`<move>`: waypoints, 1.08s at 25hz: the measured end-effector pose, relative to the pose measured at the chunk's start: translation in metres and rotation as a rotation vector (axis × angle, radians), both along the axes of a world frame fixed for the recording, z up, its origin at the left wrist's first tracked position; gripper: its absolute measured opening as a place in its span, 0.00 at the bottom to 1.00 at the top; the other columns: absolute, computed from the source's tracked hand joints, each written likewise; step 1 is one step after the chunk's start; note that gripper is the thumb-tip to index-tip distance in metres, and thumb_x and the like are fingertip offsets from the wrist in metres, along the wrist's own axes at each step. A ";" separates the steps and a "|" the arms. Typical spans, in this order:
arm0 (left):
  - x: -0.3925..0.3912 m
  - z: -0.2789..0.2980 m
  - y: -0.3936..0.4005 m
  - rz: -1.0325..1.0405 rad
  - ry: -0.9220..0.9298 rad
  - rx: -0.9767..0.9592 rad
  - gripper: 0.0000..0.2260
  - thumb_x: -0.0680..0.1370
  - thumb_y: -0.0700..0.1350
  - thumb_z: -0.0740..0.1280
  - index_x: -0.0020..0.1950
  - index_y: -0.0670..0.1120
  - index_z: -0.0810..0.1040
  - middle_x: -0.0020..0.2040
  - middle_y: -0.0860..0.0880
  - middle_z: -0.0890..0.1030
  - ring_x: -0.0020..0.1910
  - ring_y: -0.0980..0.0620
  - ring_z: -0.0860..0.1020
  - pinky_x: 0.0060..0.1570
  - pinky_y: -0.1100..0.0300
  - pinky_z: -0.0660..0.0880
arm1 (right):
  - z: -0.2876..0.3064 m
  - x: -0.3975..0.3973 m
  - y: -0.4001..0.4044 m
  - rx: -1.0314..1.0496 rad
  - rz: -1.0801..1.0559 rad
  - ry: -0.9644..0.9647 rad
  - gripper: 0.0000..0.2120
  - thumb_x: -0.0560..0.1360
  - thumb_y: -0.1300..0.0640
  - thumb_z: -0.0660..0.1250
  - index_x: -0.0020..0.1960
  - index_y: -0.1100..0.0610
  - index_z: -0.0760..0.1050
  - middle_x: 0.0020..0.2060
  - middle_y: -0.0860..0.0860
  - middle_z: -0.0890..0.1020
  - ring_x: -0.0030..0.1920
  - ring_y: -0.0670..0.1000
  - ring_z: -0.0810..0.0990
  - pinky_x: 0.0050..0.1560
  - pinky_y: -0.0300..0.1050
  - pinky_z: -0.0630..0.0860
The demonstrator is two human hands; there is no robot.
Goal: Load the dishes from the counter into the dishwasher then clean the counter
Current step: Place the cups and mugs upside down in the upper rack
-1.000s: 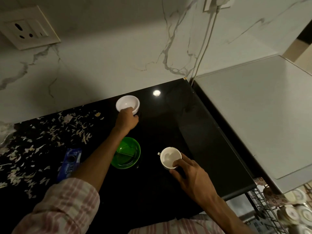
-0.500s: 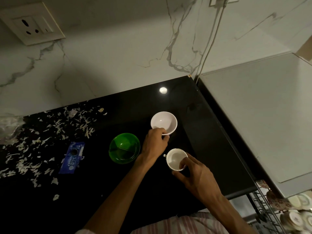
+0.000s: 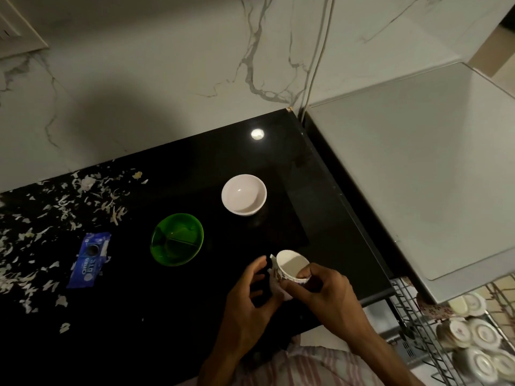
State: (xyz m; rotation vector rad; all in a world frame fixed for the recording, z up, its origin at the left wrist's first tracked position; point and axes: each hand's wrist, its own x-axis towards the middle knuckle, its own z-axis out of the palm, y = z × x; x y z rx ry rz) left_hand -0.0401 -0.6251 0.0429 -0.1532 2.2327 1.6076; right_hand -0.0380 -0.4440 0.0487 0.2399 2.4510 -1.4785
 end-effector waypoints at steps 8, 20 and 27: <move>-0.012 0.016 -0.009 -0.138 -0.083 0.163 0.38 0.63 0.60 0.78 0.70 0.67 0.66 0.65 0.59 0.77 0.62 0.59 0.77 0.58 0.55 0.78 | 0.043 0.027 -0.029 -0.231 -0.163 0.058 0.13 0.73 0.44 0.68 0.55 0.48 0.76 0.46 0.42 0.86 0.43 0.44 0.85 0.42 0.42 0.81; 0.002 0.039 0.028 -0.039 -0.678 0.655 0.23 0.76 0.54 0.65 0.66 0.42 0.76 0.61 0.38 0.80 0.63 0.39 0.77 0.65 0.44 0.73 | 0.038 0.079 -0.039 0.153 -0.322 0.215 0.34 0.69 0.38 0.73 0.70 0.42 0.65 0.62 0.35 0.73 0.61 0.39 0.74 0.57 0.32 0.72; 0.053 0.030 0.097 -0.225 -0.733 0.423 0.24 0.73 0.63 0.64 0.62 0.50 0.79 0.58 0.41 0.82 0.58 0.42 0.81 0.60 0.42 0.76 | 0.034 0.128 0.031 0.285 -0.428 0.188 0.32 0.66 0.35 0.67 0.68 0.42 0.69 0.57 0.33 0.73 0.54 0.35 0.72 0.52 0.34 0.71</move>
